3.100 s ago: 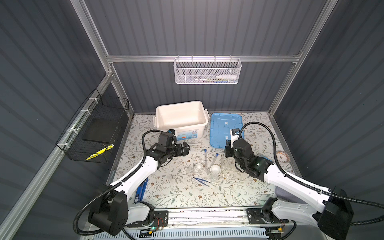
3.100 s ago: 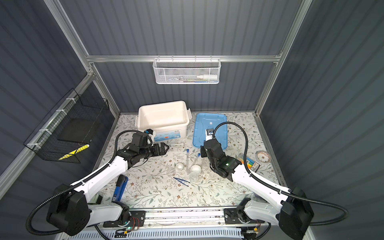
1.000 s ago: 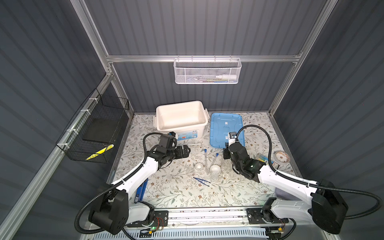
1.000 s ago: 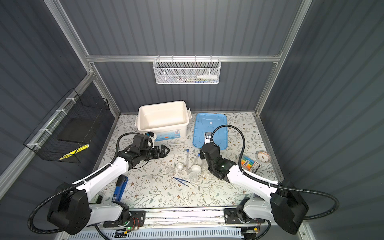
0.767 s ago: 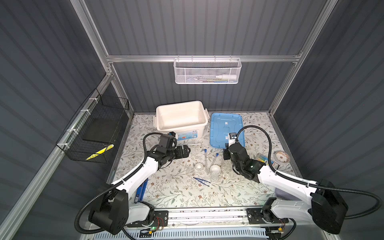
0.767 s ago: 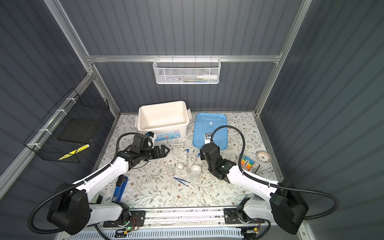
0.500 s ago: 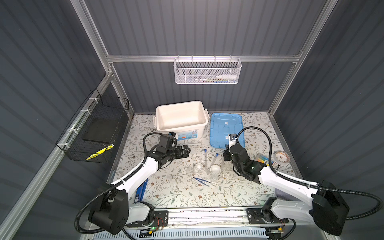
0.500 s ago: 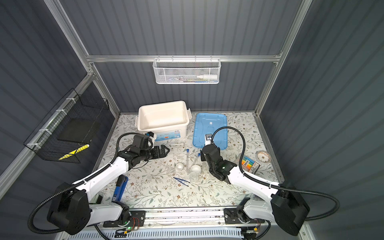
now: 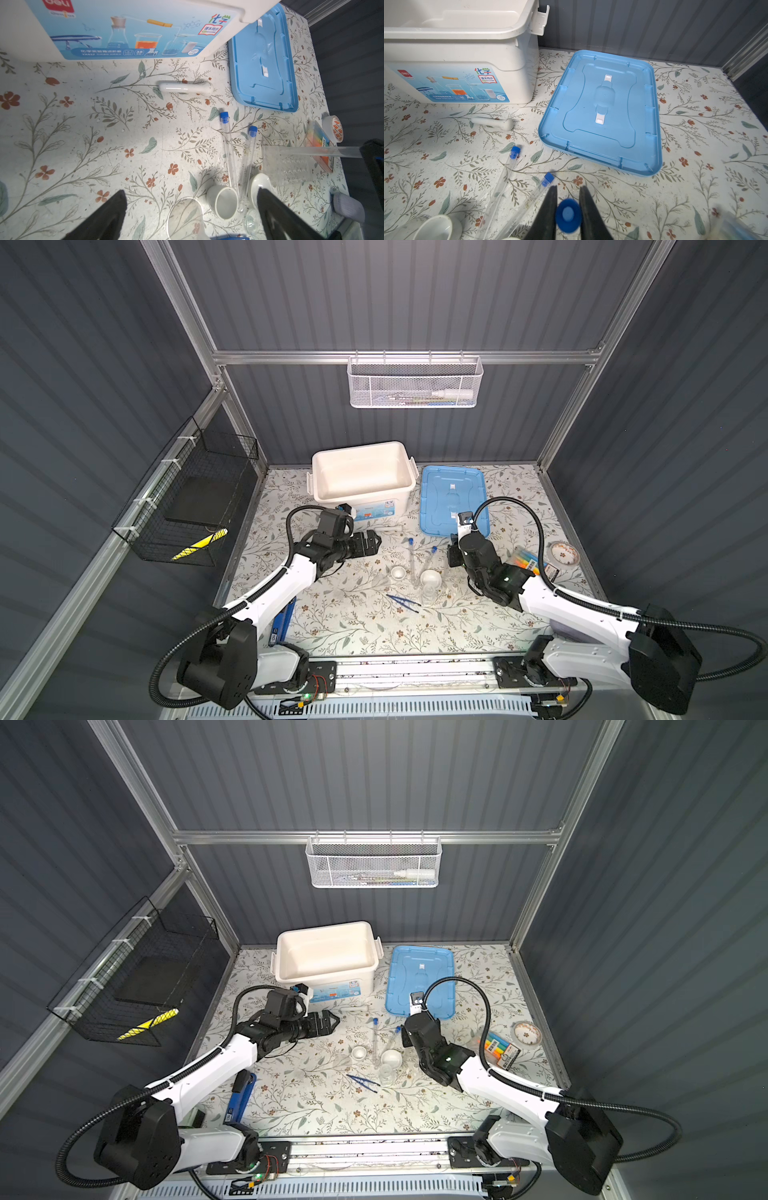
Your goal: Organize the chemistry lab equipment
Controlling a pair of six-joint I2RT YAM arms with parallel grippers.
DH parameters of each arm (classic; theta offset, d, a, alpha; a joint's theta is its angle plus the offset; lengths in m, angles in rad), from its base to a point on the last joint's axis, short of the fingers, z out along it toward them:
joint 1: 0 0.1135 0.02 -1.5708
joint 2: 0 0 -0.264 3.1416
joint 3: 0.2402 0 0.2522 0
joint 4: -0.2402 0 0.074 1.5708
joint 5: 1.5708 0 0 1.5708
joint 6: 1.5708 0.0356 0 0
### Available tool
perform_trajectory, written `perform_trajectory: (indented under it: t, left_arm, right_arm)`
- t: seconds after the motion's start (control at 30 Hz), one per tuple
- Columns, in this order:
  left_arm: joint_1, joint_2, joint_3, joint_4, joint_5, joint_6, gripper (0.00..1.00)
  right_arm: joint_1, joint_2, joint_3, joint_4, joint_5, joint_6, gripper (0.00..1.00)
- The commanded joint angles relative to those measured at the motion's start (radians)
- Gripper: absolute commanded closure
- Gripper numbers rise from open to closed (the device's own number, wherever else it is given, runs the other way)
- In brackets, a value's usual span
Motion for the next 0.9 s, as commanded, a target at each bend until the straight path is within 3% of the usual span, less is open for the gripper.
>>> perform_trajectory:
  t: [0.0, 0.57, 0.87]
  left_arm:
    - [-0.001, -0.006, -0.013, 0.004, 0.016, -0.009, 0.01]
    - [-0.002, 0.009, 0.021, -0.012, 0.017, 0.018, 0.00]
    - [-0.050, 0.039, 0.071, -0.047, -0.028, 0.055, 0.00]
  right_arm:
    - [0.007, -0.018, -0.017, -0.022, 0.011, 0.016, 0.79]
    - [0.006, -0.036, -0.019, -0.030, 0.012, 0.013, 0.70]
    - [0.006, -0.057, -0.009, -0.042, 0.021, 0.000, 0.64]
